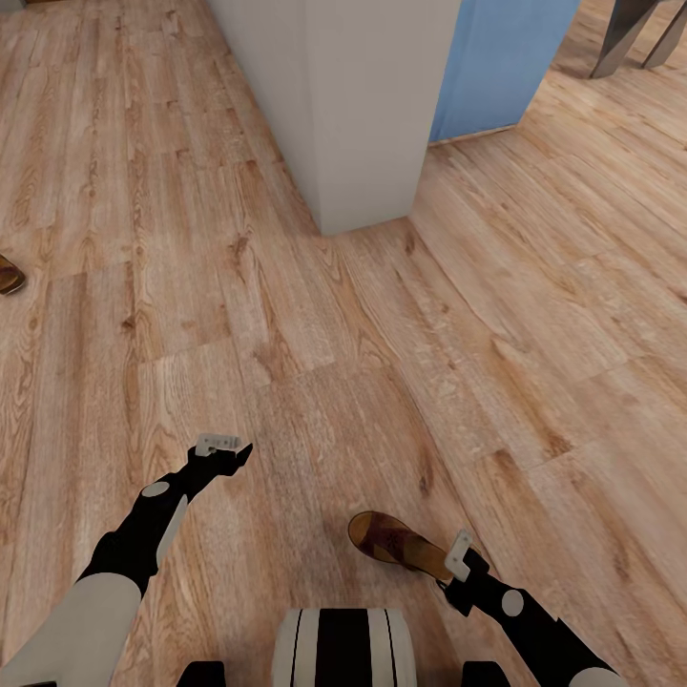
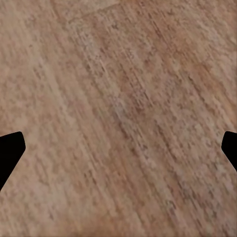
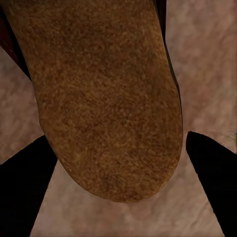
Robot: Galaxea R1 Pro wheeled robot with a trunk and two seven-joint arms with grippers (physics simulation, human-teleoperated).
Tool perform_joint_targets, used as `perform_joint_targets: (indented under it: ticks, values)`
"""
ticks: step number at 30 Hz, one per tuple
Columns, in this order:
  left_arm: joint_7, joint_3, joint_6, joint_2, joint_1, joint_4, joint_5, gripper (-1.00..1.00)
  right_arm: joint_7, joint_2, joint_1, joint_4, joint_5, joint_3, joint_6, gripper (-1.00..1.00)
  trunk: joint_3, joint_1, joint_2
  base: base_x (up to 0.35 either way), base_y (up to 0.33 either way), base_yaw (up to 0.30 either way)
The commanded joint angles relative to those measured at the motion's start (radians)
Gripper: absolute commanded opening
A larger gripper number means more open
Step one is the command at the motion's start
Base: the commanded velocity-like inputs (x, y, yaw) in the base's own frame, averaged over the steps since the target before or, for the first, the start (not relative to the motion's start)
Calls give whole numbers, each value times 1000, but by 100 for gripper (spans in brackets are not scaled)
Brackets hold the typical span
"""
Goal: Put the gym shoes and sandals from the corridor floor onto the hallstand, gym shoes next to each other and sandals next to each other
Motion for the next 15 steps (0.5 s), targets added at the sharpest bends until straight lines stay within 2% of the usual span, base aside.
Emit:
perform_joint_targets:
  ticks: [1, 15]
  values:
    - [-8, 5, 5, -1, 0, -2, -8, 100, 0, -1, 0, -1, 10, 1, -4, -100, -1, 0, 0, 0, 0, 0]
    - [-8, 5, -4, -1, 1, 0, -9, 100, 0, -1, 0, -1, 10, 1, -4, -100, -1, 0, 0, 0, 0, 0]
